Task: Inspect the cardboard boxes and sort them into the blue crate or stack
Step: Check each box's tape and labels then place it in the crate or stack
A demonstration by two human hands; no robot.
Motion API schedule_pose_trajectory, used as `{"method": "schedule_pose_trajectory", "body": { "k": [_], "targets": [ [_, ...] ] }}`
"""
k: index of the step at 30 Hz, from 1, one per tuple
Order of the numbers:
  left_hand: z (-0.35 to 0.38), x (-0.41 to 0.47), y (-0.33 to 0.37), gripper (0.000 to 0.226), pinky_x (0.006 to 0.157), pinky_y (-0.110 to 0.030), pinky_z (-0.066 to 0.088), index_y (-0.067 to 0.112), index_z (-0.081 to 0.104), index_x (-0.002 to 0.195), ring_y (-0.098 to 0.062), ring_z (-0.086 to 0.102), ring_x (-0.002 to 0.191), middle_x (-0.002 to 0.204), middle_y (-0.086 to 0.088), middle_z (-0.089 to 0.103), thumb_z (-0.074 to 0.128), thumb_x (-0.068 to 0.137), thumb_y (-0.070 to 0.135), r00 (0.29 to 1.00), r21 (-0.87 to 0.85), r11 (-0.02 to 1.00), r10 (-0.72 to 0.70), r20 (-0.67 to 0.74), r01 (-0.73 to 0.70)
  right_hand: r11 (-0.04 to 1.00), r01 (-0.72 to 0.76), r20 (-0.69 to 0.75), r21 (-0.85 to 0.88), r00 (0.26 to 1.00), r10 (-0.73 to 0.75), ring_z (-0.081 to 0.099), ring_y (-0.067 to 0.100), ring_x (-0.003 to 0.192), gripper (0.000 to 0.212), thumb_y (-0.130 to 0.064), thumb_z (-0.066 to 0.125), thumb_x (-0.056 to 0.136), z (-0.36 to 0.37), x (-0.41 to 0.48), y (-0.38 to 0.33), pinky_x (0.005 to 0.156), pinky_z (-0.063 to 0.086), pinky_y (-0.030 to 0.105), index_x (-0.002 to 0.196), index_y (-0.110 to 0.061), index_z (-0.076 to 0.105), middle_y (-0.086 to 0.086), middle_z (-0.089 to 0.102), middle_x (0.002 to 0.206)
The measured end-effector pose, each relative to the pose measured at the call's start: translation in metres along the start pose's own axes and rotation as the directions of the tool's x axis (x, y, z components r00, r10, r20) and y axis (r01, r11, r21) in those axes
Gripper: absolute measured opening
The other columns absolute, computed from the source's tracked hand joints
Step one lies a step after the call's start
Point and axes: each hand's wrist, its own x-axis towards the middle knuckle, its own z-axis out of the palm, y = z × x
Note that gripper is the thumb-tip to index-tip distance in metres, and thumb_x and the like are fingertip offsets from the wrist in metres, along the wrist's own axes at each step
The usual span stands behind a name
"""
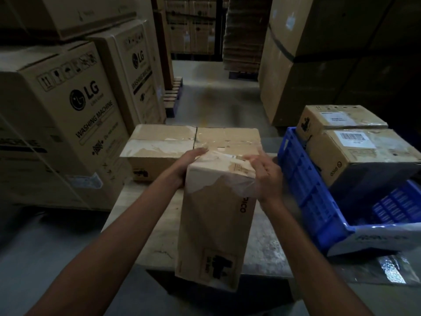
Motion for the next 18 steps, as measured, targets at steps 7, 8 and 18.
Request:
{"method": "schedule_pose_trajectory", "body": {
  "k": [7, 8, 18],
  "targets": [
    [0.003, -0.016, -0.032, 0.057, 0.078, -0.036, 0.053, 0.030, 0.035, 0.153, -0.026, 0.059, 0.109, 0.126, 0.000, 0.050, 0.049, 0.099, 0.015, 0.978, 0.025, 0.978, 0.206, 0.007, -0.206, 0.966, -0.171, 0.180, 0.195, 0.974, 0.136, 0.067, 0.021, 0.108, 0.059, -0.011, 0.057, 0.091, -0.011, -0.022, 0.009, 0.074, 0.057, 0.027, 0.146, -0.027, 0.049, 0.000, 0.051, 0.140],
    [0.005, -0.018, -0.040, 0.059, 0.077, -0.035, 0.052, 0.031, 0.031, 0.154, -0.024, 0.057, 0.108, 0.127, 0.001, 0.047, 0.046, 0.100, 0.013, 0.971, 0.050, 0.969, 0.241, 0.007, -0.241, 0.978, -0.142, 0.190, 0.154, 0.975, 0.111, 0.065, 0.020, 0.112, 0.064, -0.016, 0.058, 0.086, -0.013, -0.025, 0.015, 0.075, 0.058, 0.027, 0.148, -0.030, 0.047, -0.003, 0.042, 0.150],
    [0.011, -0.022, -0.085, 0.058, 0.118, -0.046, 0.031, 0.022, 0.035, 0.153, -0.021, 0.026, 0.149, 0.164, -0.002, 0.023, 0.056, 0.100, 0.025, 0.772, 0.819, 0.418, 0.634, 0.046, -0.392, 0.839, 0.109, 0.065, -0.534, 0.994, -0.088, 0.056, 0.015, 0.129, 0.041, -0.025, 0.057, 0.100, -0.040, -0.052, 0.048, 0.083, 0.056, 0.021, 0.140, -0.021, 0.056, -0.008, 0.034, 0.159]
  ]
}}
